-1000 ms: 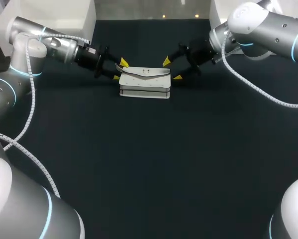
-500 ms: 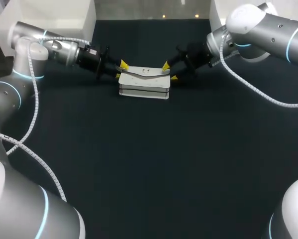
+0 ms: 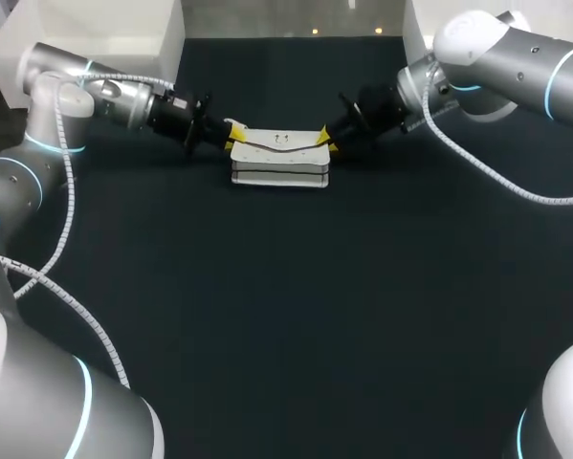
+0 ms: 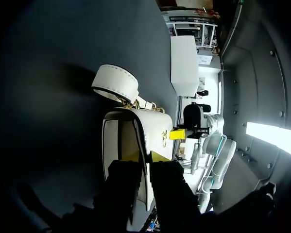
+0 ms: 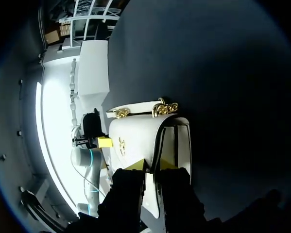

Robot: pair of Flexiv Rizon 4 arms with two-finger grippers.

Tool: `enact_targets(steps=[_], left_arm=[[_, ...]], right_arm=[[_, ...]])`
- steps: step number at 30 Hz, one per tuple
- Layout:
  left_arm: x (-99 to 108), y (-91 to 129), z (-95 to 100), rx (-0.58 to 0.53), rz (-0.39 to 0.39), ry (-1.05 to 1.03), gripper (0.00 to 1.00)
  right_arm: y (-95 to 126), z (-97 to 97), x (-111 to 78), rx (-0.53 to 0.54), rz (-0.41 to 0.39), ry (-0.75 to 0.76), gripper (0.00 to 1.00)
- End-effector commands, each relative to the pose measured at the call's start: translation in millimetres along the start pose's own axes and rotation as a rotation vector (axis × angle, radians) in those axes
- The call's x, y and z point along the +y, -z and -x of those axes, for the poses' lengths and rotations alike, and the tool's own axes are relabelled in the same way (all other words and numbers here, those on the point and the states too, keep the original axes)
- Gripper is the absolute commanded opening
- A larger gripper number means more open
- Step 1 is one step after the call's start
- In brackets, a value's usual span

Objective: Pick up the bag, open it, inspect its contents, close it, and place it on the opposite side

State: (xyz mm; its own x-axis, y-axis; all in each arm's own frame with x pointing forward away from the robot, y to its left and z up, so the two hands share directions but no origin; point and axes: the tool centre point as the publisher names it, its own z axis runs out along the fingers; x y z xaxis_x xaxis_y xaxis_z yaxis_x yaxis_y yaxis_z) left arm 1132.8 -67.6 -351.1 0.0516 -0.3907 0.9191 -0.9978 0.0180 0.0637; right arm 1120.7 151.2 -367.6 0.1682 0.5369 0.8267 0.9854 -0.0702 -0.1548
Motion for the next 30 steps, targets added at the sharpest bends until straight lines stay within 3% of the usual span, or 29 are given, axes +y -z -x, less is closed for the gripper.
enact_targets(steps=[1, 2, 3, 4, 6, 7, 8, 10, 11, 13, 14, 15, 16, 17, 29, 30], left_arm=[[-6.1, -1.5, 2.5, 0.002, 0.054, -0.008, 0.00], [-5.3, -0.7, 2.5, 0.000, 0.054, -0.010, 0.10], [-4.5, 0.5, 2.3, -0.001, 0.053, -0.012, 0.33], [-3.6, 1.6, 1.8, -0.003, 0.050, -0.017, 0.47], [-1.9, 3.3, 1.0, -0.005, 0.044, -0.022, 0.49], [-1.5, 3.8, 0.7, -0.005, 0.044, -0.023, 0.46], [-1.1, 4.0, 0.5, -0.005, 0.043, -0.025, 0.40], [-1.0, 3.8, 0.2, -0.005, 0.043, -0.028, 0.20], [-1.2, 2.9, 0.3, -0.006, 0.044, -0.030, 0.00], [-2.5, 0.6, 1.8, -0.010, 0.048, -0.029, 0.00], [-2.8, -0.2, 2.6, -0.011, 0.050, -0.028, 0.00], [-2.8, -0.7, 3.2, -0.012, 0.052, -0.028, 0.00], [-3.0, -1.0, 3.6, -0.012, 0.052, -0.027, 0.00], [-3.0, -1.1, 3.9, -0.012, 0.053, -0.027, 0.00], [1.6, 2.4, 7.4, -0.024, 0.056, -0.027, 0.00], [3.2, 3.6, 5.4, -0.027, 0.055, -0.034, 0.12]], right_arm=[[-1.9, 2.4, 2.5, 0.005, -0.009, -0.002, 0.00], [-1.8, 3.1, 2.2, 0.006, -0.010, -0.003, 0.00], [-1.8, 3.8, 2.0, 0.007, -0.011, -0.005, 0.13], [-1.6, 4.5, 1.7, 0.007, -0.010, -0.007, 0.41], [-0.9, 5.6, 1.2, 0.012, -0.009, -0.013, 0.50], [-0.5, 5.9, 1.0, 0.013, -0.009, -0.014, 0.59], [-0.3, 6.1, 0.8, 0.015, -0.008, -0.015, 0.57], [-0.2, 6.0, 0.7, 0.017, -0.007, -0.015, 0.52], [-0.4, 5.7, 0.7, 0.018, -0.007, -0.015, 0.48], [-1.3, 4.7, 1.0, 0.019, -0.007, -0.016, 0.45], [-1.8, 4.3, 1.2, 0.019, -0.008, -0.017, 0.39], [-2.3, 3.9, 1.4, 0.020, -0.008, -0.018, 0.29], [-2.9, 3.5, 1.4, 0.020, -0.008, -0.018, 0.10], [-3.4, 3.1, 1.5, 0.020, -0.009, -0.018, 0.00], [-2.6, 6.6, -2.0, 0.022, -0.009, -0.026, 0.00], [-0.5, 6.0, -2.8, 0.022, -0.006, -0.027, 0.00]])
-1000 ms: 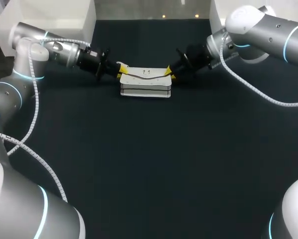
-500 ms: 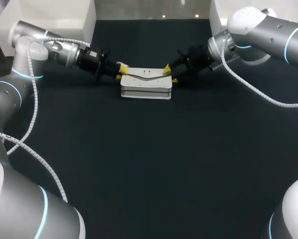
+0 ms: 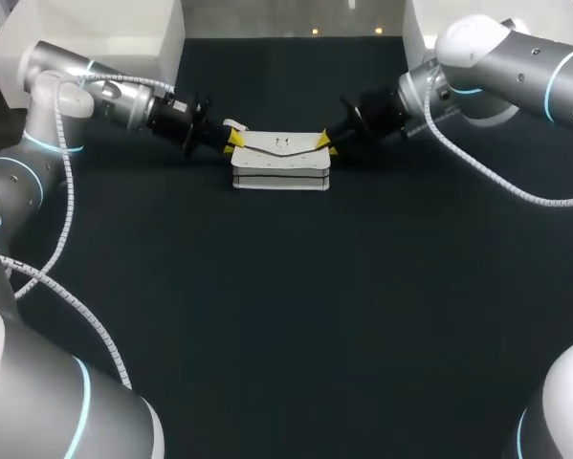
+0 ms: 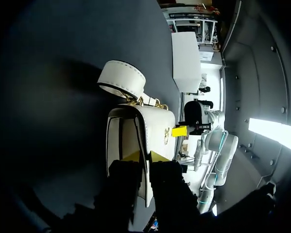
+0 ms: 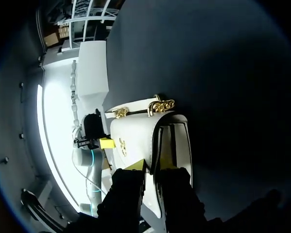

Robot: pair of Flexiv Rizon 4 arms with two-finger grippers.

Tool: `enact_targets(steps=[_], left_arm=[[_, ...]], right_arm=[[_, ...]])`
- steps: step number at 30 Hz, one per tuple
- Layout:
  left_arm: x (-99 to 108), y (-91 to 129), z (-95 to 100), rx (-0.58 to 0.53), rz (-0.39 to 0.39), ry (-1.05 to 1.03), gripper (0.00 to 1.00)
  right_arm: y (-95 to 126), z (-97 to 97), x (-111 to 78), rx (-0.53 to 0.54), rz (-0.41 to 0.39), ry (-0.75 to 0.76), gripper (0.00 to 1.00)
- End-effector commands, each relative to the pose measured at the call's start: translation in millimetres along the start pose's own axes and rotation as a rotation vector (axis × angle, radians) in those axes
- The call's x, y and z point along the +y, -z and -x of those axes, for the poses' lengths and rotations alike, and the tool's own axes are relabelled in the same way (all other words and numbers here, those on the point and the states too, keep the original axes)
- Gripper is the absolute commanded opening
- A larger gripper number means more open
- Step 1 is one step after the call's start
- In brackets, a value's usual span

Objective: Pick up the bag, open it, inspect its contents, close it, and place it on the opposite side

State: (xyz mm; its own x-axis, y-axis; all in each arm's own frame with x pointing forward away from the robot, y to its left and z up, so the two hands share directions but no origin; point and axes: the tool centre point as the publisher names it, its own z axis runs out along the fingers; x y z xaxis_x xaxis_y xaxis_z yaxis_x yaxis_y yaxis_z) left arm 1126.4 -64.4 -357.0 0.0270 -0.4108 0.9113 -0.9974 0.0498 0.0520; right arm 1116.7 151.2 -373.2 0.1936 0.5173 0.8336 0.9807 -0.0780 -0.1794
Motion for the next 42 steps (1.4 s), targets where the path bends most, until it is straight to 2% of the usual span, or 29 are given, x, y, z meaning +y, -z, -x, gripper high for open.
enact_targets(steps=[1, 2, 3, 4, 7, 10, 14, 17, 18, 21, 23, 34, 36, 37, 42], left_arm=[[-1.1, 4.4, -3.5, -0.011, 0.029, -0.020, 0.43], [1.0, 5.5, -5.6, -0.013, 0.027, -0.025, 0.78], [3.1, 6.9, -7.5, -0.014, 0.026, -0.031, 0.95], [5.4, 8.1, -9.2, -0.015, 0.024, -0.036, 1.00], [13.6, 13.0, -13.4, -0.013, 0.020, -0.051, 1.00], [21.7, 17.3, -15.0, -0.012, 0.013, -0.058, 0.95], [31.4, 19.3, -17.3, -0.023, 0.001, -0.062, 0.76], [35.5, 16.1, -16.5, -0.043, 0.012, -0.049, 0.66], [36.2, 15.0, -15.8, -0.048, 0.014, -0.045, 0.54], [36.2, 11.0, -13.4, -0.063, 0.008, -0.032, 0.45], [35.6, 8.6, -12.0, -0.066, 0.009, -0.023, 0.33], [44.5, 3.5, -6.9, -0.103, 0.006, 0.010, 0.27], [44.5, 3.4, -4.5, -0.103, 0.002, 0.018, 0.13], [44.4, 3.3, -3.6, -0.103, 0.000, 0.023, 0.02], [45.5, 1.4, -1.4, -0.102, 0.002, 0.034, 0.00]], right_arm=[[5.0, 0.1, -0.5, -0.001, 0.005, 0.000, 0.29], [7.3, -0.6, -1.4, -0.002, 0.009, 0.001, 0.58], [10.1, -1.2, -2.3, -0.004, 0.015, 0.002, 1.00], [12.8, -1.5, -3.2, -0.003, 0.018, 0.003, 1.00], [21.8, -2.2, -6.5, -0.002, 0.031, 0.006, 1.00], [29.0, -1.7, -9.2, -0.010, 0.046, 0.009, 1.00], [38.7, 2.1, -10.2, -0.032, 0.065, 0.011, 1.00], [46.9, 6.5, -8.4, -0.055, 0.081, 0.009, 1.00], [49.7, 7.9, -7.8, -0.058, 0.083, 0.009, 1.00], [58.1, 10.6, -6.1, -0.075, 0.091, 0.015, 1.00], [62.0, 11.6, -5.2, -0.086, 0.094, 0.019, 1.00], [75.8, 17.3, 1.2, -0.133, 0.105, 0.024, 1.00], [76.9, 18.6, 2.1, -0.137, 0.106, 0.021, 1.00], [77.3, 19.2, 2.6, -0.139, 0.106, 0.020, 1.00], [81.6, 23.1, 5.1, -0.151, 0.109, 0.014, 1.00]])
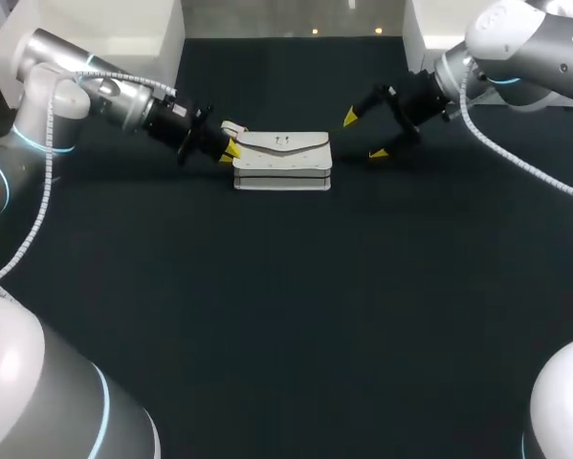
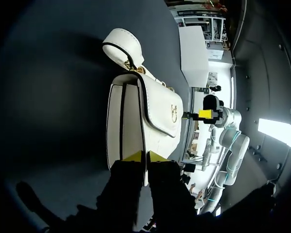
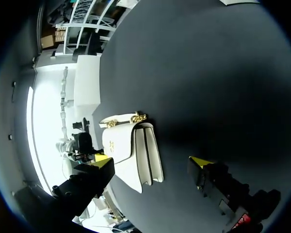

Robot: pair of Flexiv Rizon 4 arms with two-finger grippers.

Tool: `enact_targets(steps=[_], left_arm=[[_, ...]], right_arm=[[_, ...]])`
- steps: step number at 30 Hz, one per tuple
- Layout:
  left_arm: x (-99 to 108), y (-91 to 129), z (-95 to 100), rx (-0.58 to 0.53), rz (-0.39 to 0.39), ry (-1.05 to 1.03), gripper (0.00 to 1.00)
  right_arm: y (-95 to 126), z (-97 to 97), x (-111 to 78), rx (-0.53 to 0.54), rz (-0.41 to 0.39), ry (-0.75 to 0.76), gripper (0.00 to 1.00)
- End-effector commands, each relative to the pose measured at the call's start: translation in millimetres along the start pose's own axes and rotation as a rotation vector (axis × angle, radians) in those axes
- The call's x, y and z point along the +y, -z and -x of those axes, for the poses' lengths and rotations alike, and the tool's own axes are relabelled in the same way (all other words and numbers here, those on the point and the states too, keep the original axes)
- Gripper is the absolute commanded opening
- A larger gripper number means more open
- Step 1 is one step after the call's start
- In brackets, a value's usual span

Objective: Pick up the bag, open it, inspect its contents, close it, and place it on the opposite side

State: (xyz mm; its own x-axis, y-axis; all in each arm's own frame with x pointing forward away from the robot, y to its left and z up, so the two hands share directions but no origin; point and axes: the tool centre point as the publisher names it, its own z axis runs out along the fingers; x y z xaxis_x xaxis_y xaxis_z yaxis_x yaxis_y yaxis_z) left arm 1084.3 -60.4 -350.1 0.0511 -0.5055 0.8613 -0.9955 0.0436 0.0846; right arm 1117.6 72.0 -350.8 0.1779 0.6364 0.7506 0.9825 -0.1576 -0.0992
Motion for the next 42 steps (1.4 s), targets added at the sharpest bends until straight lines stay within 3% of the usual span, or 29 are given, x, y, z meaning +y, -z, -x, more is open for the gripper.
enact_targets(steps=[1, 8, 17, 25, 36, 39, 42], left_arm=[[3.3, -2.6, 2.1, 0.000, -0.006, 0.004, 0.00], [1.3, 11.1, 6.2, -0.024, -0.025, 0.001, 0.00], [-4.2, 43.6, 18.3, -0.041, -0.023, -0.012, 0.00], [-11.6, 82.1, 33.4, -0.105, 0.012, -0.054, 0.00], [-11.6, 82.1, 33.4, -0.105, 0.012, -0.054, 0.00], [-11.6, 82.1, 33.4, -0.105, 0.012, -0.054, 0.00], [-13.9, 97.5, 38.0, -0.132, -0.006, -0.081, 0.00]], right_arm=[[3.2, 2.2, 2.8, -0.008, -0.003, -0.005, 1.00], [21.4, 13.2, 8.7, -0.078, -0.028, 0.019, 1.00], [58.2, 26.0, 10.4, -0.137, -0.005, 0.029, 1.00], [58.2, 26.0, 10.4, -0.137, -0.005, 0.029, 1.00], [58.2, 26.0, 10.4, -0.137, -0.005, 0.029, 1.00], [64.0, 24.9, 8.1, -0.219, 0.019, 0.107, 1.00], [77.1, 34.2, 12.2, -0.324, 0.068, 0.126, 1.00]])
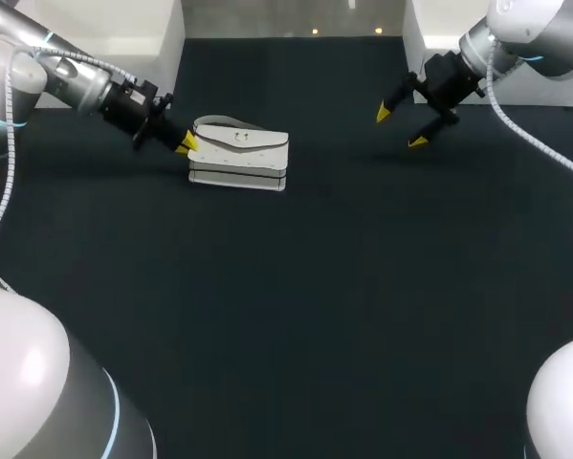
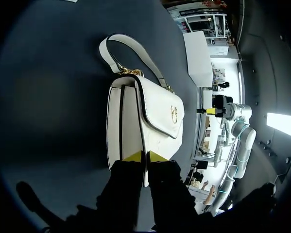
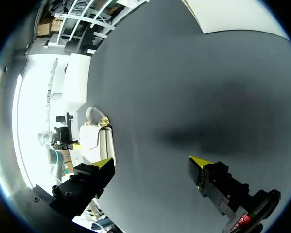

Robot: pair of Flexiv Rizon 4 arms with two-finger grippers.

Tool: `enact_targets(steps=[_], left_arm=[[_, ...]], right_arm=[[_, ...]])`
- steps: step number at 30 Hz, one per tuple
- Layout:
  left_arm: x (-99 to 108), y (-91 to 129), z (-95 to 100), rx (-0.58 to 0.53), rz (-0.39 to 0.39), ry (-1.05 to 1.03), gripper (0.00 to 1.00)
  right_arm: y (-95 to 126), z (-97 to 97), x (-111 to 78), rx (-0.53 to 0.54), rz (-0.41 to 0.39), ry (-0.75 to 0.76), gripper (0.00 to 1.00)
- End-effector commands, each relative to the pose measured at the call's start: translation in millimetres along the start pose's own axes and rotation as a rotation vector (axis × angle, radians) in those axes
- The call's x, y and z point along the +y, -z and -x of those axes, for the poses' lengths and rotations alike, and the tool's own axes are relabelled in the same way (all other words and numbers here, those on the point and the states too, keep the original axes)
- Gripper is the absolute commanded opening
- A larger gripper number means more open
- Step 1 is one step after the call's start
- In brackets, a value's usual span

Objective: Pick up the bag, open it, inspect its contents, close it, and place it on the opposite side

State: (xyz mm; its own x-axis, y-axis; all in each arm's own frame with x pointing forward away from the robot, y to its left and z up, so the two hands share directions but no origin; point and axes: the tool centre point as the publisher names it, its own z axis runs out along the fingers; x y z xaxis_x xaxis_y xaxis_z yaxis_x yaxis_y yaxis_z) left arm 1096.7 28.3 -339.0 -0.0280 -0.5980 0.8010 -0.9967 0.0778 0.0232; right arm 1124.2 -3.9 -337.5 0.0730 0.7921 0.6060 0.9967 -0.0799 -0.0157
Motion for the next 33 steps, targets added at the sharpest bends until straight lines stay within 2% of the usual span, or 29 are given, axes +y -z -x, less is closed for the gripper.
enact_targets(steps=[1, 3, 8, 17, 22, 33], left_arm=[[-6.8, 19.4, 8.1, -0.026, -0.005, -0.021, 0.00], [-8.8, 31.0, 14.9, -0.041, -0.023, -0.029, 0.00], [-13.6, 60.4, 33.7, -0.055, -0.060, -0.049, 0.00], [-23.0, 102.9, 65.7, -0.163, -0.097, -0.035, 0.00], [-27.0, 123.2, 80.8, -0.195, -0.115, -0.025, 0.00], [-29.6, 154.3, 112.1, -0.149, -0.099, -0.080, 0.00]], right_arm=[[16.0, 2.8, -3.2, -0.132, 0.058, 0.006, 1.00], [22.4, 7.6, -2.0, -0.197, 0.088, 0.012, 1.00], [34.4, 13.4, -1.7, -0.271, 0.147, 0.021, 1.00], [44.3, 10.6, -6.5, -0.403, 0.233, 0.095, 1.00], [46.8, 7.7, -7.7, -0.443, 0.254, 0.109, 1.00], [50.5, -1.7, -9.6, -0.472, 0.288, 0.147, 1.00]])
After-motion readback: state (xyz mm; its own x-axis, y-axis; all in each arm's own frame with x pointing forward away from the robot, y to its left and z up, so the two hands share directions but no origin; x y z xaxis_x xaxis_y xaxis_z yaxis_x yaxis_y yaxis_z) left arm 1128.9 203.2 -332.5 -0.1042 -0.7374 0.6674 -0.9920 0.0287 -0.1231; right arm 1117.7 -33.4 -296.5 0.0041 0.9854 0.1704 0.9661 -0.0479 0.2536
